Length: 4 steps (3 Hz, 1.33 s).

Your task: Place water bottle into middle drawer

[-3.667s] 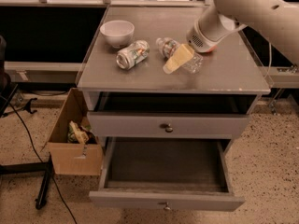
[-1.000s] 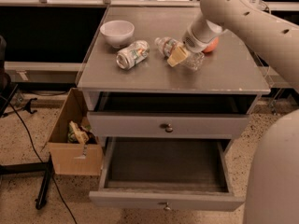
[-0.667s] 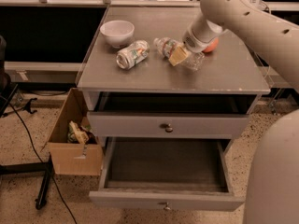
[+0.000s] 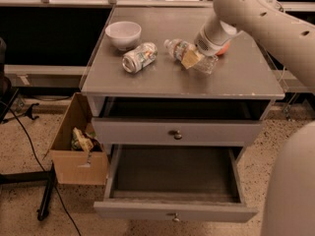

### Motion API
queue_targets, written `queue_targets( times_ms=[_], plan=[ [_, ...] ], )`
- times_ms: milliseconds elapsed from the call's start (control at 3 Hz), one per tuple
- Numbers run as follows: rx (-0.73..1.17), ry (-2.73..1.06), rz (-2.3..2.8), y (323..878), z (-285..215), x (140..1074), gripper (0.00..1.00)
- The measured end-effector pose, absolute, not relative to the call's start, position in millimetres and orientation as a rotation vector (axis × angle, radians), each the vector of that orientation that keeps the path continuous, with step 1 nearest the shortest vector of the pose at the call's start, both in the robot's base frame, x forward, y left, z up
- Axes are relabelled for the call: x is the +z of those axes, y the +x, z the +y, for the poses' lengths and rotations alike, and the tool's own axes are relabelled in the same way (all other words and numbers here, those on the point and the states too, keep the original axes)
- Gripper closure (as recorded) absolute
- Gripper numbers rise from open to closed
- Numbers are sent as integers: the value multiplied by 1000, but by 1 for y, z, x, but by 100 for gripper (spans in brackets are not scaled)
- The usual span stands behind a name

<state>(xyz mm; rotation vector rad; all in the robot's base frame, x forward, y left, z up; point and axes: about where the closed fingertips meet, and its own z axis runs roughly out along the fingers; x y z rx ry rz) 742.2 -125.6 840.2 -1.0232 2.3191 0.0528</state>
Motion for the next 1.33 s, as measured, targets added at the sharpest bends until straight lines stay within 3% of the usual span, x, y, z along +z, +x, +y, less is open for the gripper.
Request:
queue_targets(
  times_ms=[667, 1333],
  plan=[
    [52, -1120, 2273, 709, -155, 872, 100],
    [94, -1328, 2201, 649, -221, 908, 100]
  ],
)
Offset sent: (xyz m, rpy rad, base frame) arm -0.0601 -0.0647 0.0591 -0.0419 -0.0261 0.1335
